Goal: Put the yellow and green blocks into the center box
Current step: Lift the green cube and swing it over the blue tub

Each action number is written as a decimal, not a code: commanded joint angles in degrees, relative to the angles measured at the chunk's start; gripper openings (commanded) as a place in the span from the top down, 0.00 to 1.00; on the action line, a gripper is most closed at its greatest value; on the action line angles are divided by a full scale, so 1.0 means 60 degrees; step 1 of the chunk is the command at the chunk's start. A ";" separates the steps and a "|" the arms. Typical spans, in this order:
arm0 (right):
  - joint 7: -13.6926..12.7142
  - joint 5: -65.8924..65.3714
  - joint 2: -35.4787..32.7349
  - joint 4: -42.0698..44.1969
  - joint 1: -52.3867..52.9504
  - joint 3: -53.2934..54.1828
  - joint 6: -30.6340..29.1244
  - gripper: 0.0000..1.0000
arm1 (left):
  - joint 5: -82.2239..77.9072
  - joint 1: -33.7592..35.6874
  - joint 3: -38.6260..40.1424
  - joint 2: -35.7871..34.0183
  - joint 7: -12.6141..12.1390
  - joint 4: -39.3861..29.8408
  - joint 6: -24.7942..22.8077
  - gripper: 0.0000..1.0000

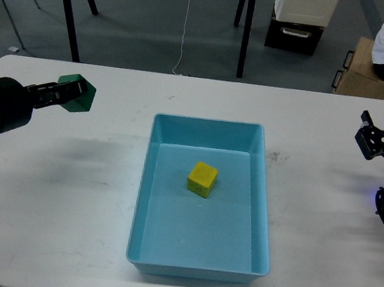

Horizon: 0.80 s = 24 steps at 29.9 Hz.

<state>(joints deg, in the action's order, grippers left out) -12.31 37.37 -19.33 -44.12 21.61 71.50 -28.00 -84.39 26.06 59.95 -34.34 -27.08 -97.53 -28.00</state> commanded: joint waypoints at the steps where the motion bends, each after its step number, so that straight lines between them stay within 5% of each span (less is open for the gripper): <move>1: 0.0001 -0.0003 -0.0044 0.0015 0.0002 0.0007 0.0000 0.01 | 0.0032 0.0140 -0.0001 0.0333 -0.0153 -0.0005 -0.0001 0.58; 24: -0.0014 -0.0003 -0.0044 0.0088 0.0104 -0.0008 0.0000 0.01 | 0.1422 0.0081 -0.1568 0.1535 -0.0153 0.0009 -0.0001 0.55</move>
<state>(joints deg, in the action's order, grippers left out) -12.39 37.35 -19.51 -43.60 22.31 71.37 -28.00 -77.94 26.51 52.09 -25.66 -28.01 -97.55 -28.00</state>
